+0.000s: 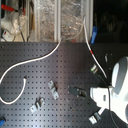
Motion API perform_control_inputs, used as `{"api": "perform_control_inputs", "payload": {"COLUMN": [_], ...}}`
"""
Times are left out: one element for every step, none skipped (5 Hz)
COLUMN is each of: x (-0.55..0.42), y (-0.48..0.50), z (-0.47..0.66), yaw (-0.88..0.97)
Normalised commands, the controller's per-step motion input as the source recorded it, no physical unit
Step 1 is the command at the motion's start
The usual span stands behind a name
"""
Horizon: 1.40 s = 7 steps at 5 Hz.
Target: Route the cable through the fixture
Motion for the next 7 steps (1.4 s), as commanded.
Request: {"api": "perform_control_inputs", "payload": {"x": [-0.038,-0.028,-0.115,-0.083,-0.084,-0.074,-0.08], "y": [-0.111,0.024,0.187,0.196,0.233,0.252,0.196], "z": [0.17,0.05,0.04,0.01,0.0,0.04,0.07], "yaw": [0.13,0.14,0.26,0.26,0.27,0.23,0.12]}}
